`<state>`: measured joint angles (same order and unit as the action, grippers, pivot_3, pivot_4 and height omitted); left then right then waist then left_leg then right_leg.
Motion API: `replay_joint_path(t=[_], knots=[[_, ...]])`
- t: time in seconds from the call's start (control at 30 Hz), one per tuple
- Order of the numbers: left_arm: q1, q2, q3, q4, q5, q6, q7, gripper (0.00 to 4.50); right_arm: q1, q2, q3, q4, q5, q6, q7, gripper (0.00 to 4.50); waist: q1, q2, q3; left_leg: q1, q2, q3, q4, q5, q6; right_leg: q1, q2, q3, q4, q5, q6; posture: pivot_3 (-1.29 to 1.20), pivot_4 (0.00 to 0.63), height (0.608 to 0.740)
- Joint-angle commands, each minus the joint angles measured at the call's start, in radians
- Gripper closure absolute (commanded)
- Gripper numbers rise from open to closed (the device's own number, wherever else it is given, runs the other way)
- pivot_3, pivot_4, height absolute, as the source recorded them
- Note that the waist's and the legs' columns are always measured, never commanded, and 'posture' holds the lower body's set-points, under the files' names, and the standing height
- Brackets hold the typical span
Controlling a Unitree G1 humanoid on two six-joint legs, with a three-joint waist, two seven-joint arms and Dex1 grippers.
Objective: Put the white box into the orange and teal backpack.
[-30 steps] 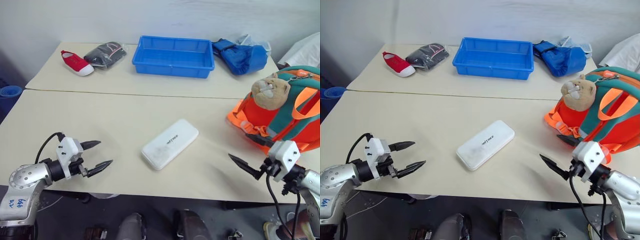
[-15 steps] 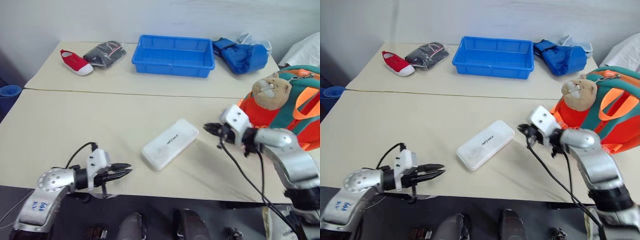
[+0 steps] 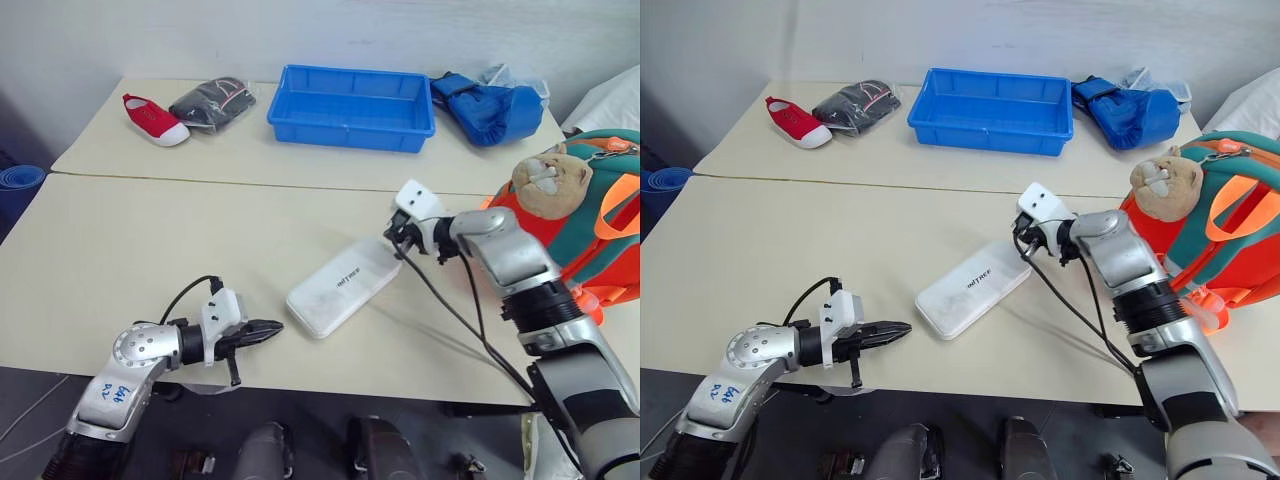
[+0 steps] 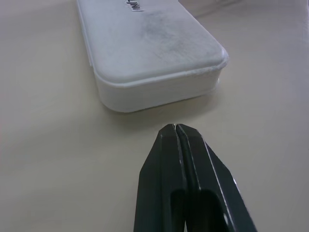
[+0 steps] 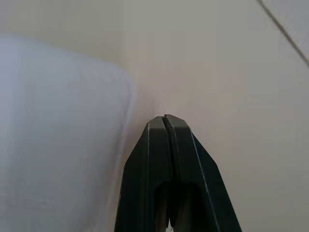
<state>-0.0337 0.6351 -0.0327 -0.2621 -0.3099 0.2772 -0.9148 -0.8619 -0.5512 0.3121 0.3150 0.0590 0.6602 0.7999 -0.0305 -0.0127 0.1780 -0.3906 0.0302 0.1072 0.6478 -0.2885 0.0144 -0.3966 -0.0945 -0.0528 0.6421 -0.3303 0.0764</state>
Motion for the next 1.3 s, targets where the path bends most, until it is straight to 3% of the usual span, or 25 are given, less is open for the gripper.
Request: replay_joint_path(t=[0.03, 0.43, 0.73, 0.97, 1.3], knots=[[0.001, -0.001, 0.004, -0.021, -0.006, -0.013, 0.002, 4.48, -0.037, 0.006, -0.017, 0.031, -0.017, -0.044, 0.016, 4.5, 0.0, 0.0, 0.0, 0.0, 0.0, 0.0, 0.0, 0.0, 0.0, 0.0, 0.0, 0.0, 0.0, 0.0, 0.0, 0.0, 0.15, 0.74], [-0.019, 0.0, 0.036, -0.054, -0.111, 0.099, -0.019, 4.48, 0.079, -0.065, -0.035, -0.157, 0.01, 0.048, 0.134, 4.5, 0.0, 0.0, 0.0, 0.0, 0.0, -0.001, 0.0, 0.0, 0.0, 0.0, 0.0, 0.0, 0.0, 0.0, 0.0, 0.0, 0.15, 0.74], [-0.061, -0.052, 0.012, 0.027, -0.059, 0.044, 0.03, 4.48, 0.19, -0.097, -0.071, -0.377, 0.077, 0.154, 0.163, 4.5, 0.003, 0.0, 0.0, 0.0, 0.0, -0.001, 0.0, 0.0, -0.001, 0.0, 0.0, 0.0, -0.004, 0.0, 0.0, 0.0, 0.15, 0.74], [-0.082, -0.075, 0.0, 0.021, -0.058, 0.051, 0.033, 4.48, 0.311, -0.184, -0.076, -0.613, 0.134, 0.294, 0.191, 4.5, 0.004, 0.0, 0.0, 0.0, 0.0, -0.001, -0.001, -0.002, 0.001, 0.0, 0.0, 0.0, -0.005, 0.0, 0.0, 0.0, 0.15, 0.74], [-0.085, -0.065, -0.013, 0.029, -0.029, 0.045, 0.022, 4.48, 0.533, -0.297, -0.2, -0.864, 0.201, 0.436, 0.134, 4.5, 0.005, 0.0, 0.0, 0.001, 0.0, -0.002, -0.001, -0.003, 0.002, 0.002, 0.0, -0.001, -0.006, 0.0, 0.0, 0.0, 0.15, 0.74]])
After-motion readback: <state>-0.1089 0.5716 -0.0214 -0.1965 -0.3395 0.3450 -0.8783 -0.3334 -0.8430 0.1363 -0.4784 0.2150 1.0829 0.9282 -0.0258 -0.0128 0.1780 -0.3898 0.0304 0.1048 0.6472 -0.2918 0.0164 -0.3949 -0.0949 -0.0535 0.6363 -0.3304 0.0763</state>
